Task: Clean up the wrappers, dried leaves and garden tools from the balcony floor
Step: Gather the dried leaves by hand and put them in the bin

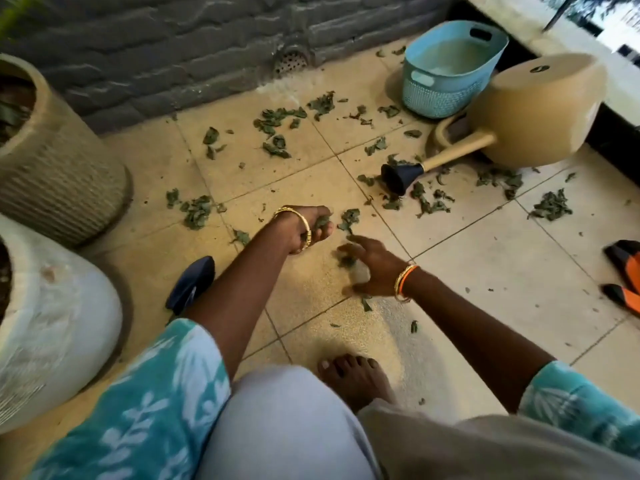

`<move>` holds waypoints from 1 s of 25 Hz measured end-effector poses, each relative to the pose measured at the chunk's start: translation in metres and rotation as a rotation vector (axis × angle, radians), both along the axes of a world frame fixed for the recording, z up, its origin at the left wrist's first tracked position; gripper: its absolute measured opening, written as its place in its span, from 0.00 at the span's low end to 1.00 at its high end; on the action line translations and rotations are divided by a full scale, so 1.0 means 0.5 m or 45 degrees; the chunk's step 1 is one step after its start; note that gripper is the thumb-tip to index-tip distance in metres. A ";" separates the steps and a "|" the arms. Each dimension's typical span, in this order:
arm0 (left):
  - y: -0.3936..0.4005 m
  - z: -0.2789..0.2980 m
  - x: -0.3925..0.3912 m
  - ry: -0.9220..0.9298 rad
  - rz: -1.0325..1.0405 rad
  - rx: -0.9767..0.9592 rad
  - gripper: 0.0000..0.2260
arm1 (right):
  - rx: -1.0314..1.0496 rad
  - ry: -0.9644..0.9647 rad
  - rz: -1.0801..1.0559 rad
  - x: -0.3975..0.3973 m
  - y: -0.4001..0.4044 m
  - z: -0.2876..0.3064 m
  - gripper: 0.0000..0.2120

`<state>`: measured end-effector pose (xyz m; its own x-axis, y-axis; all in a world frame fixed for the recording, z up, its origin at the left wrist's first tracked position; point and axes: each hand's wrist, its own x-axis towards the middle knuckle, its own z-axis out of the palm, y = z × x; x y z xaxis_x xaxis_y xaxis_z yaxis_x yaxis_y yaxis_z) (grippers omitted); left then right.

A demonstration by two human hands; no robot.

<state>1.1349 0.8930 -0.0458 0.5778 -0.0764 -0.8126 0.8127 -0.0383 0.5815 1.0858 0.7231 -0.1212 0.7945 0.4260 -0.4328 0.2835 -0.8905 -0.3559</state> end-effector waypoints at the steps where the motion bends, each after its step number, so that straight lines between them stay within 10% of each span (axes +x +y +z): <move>1: 0.008 -0.024 0.002 0.008 0.024 0.004 0.14 | -0.038 -0.013 0.096 -0.007 0.005 -0.040 0.42; 15: -0.070 -0.198 -0.071 0.026 0.078 0.130 0.19 | 0.506 -0.602 -0.071 -0.133 -0.067 -0.139 0.12; 21: -0.149 -0.186 -0.082 0.123 0.126 -0.168 0.10 | 1.175 0.051 -1.217 -0.072 -0.114 -0.056 0.10; 25: -0.227 -0.180 -0.089 0.147 0.067 -0.293 0.09 | 0.968 -0.162 -1.060 -0.070 -0.125 -0.016 0.13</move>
<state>1.0905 0.7797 -0.1355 0.4903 -0.2394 -0.8380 0.8715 0.1282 0.4733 1.0506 0.6606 -0.1292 0.9734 -0.1370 -0.1835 -0.2230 -0.3844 -0.8959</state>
